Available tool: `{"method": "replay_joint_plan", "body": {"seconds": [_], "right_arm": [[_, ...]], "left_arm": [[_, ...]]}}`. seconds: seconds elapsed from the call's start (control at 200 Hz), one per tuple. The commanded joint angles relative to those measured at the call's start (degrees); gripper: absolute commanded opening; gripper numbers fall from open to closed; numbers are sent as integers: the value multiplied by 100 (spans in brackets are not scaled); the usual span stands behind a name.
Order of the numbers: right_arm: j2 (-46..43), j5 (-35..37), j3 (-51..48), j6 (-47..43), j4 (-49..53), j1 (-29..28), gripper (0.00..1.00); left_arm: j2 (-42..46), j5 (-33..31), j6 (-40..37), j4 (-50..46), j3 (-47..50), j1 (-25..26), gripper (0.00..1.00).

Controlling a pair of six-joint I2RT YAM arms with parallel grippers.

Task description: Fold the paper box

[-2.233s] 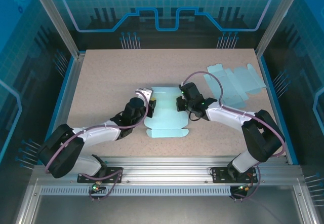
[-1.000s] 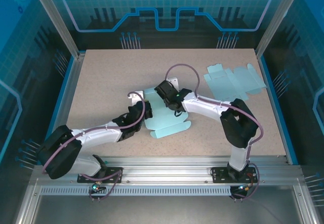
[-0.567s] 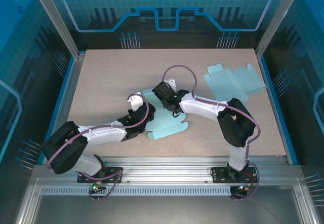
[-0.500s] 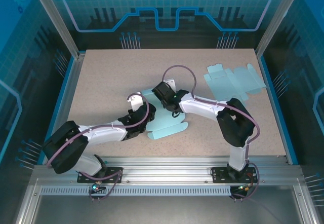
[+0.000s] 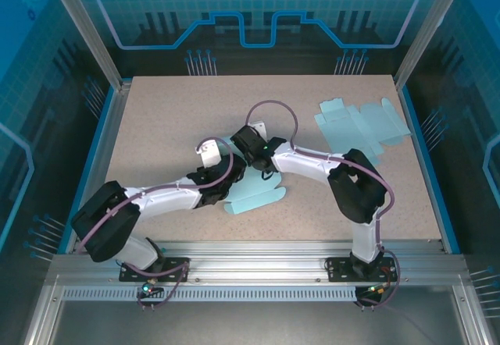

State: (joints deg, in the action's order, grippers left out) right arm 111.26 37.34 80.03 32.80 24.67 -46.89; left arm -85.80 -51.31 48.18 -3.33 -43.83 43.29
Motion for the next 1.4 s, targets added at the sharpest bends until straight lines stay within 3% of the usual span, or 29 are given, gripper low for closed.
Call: {"method": "replay_joint_plan", "body": {"seconds": [0.0,0.445,0.775,0.875,1.176,1.396], "right_arm": [[350,1024,-102,-18,988,331,0],[320,797,-38,-88,965,389,0],[291,594,25,-76,952,383,0],[317,485,115,-107,967,383,0],[391,452,354,-89,1290,387,0],[464,331,491,-175,1403,383,0]], "left_arm": [[-58,-1151,577,-1033,-331,-234,0],[400,-1085,229,-717,-18,-372,0],[686,-933,406,-660,126,-554,0],[716,-609,187,-411,130,-556,0],[967,893,-357,573,401,-551,20],[1060,1392,-452,676,401,-557,30]]}}
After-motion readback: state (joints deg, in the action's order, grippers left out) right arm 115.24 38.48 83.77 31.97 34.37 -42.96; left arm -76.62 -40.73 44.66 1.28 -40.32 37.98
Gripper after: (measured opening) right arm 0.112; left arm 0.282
